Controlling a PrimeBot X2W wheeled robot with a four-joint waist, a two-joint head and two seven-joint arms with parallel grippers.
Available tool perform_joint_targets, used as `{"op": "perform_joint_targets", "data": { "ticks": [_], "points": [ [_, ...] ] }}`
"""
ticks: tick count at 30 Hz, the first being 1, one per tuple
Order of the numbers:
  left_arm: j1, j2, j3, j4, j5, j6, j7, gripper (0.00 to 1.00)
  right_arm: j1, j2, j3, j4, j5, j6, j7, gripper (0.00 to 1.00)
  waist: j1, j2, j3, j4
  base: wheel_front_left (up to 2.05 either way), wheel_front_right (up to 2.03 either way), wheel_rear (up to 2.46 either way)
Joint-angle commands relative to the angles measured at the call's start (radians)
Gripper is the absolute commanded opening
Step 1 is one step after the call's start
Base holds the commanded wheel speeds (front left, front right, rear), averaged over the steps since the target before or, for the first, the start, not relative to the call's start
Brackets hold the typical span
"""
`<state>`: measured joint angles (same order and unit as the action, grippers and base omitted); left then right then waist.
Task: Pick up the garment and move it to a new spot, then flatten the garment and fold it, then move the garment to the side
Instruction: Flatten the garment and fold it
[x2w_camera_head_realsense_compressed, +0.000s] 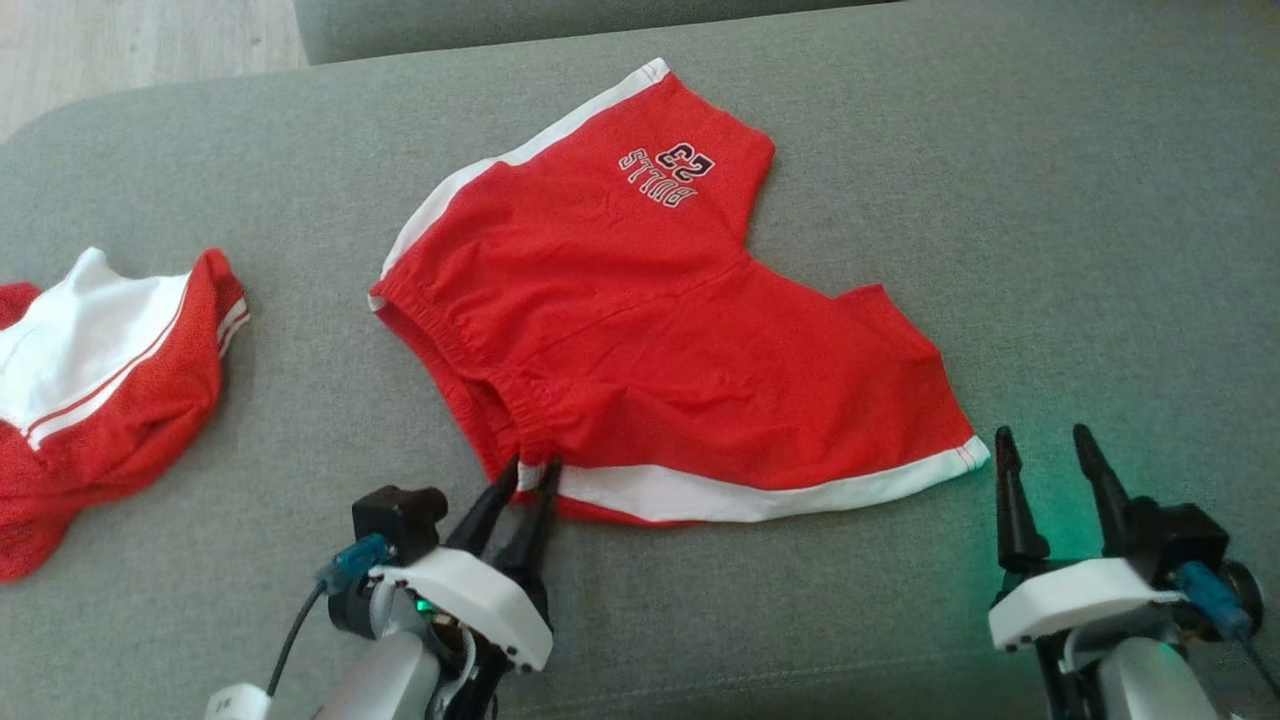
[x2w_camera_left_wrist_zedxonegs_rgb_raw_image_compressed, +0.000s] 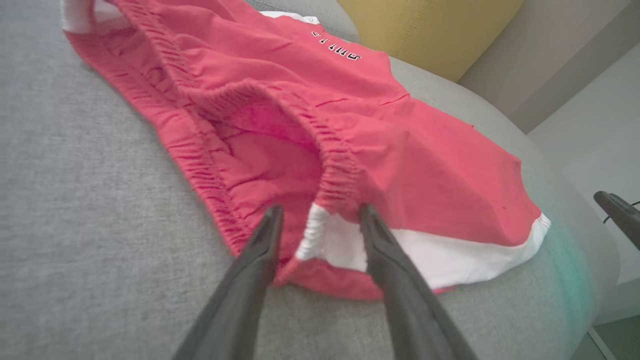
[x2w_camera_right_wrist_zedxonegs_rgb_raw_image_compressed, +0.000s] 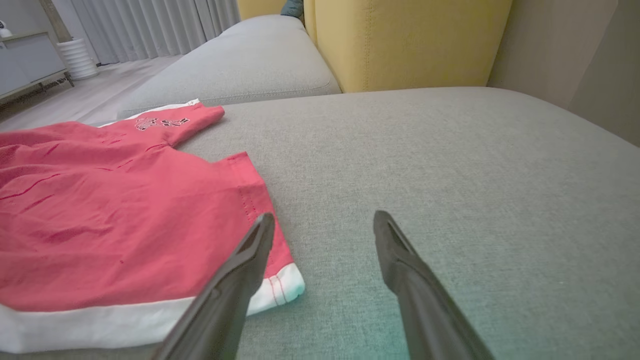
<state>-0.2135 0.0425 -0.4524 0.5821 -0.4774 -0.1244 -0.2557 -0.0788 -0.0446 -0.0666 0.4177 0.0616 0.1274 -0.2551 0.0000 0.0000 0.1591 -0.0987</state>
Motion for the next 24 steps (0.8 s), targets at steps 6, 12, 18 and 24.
{"op": "perform_joint_targets", "data": {
  "ticks": [6,12,18,24],
  "points": [
    [-0.017,0.008,0.052,-0.027,0.017,-0.006,-0.006,0.00,-0.044,-0.006,0.068,0.057,-0.008,0.003,-0.007,1.00,0.0000,0.0000,-0.003,0.020,0.00,0.00,0.00],
    [-0.004,0.008,0.053,-0.024,0.014,-0.006,-0.006,0.00,-0.072,-0.006,0.069,0.146,-0.008,0.003,-0.006,1.00,0.0000,0.0000,0.000,0.042,0.00,0.00,0.00],
    [-0.005,0.008,0.054,-0.023,0.019,-0.006,-0.006,0.00,-0.111,-0.006,0.059,0.228,-0.006,0.003,-0.005,1.00,0.0000,0.0000,0.009,0.055,0.00,0.00,0.00],
    [-0.014,0.008,0.060,-0.035,0.015,-0.006,-0.006,0.00,-0.138,-0.006,0.068,0.280,0.008,0.003,-0.003,0.00,0.0000,0.0000,0.011,0.063,0.00,0.00,0.00]
  ]
}}
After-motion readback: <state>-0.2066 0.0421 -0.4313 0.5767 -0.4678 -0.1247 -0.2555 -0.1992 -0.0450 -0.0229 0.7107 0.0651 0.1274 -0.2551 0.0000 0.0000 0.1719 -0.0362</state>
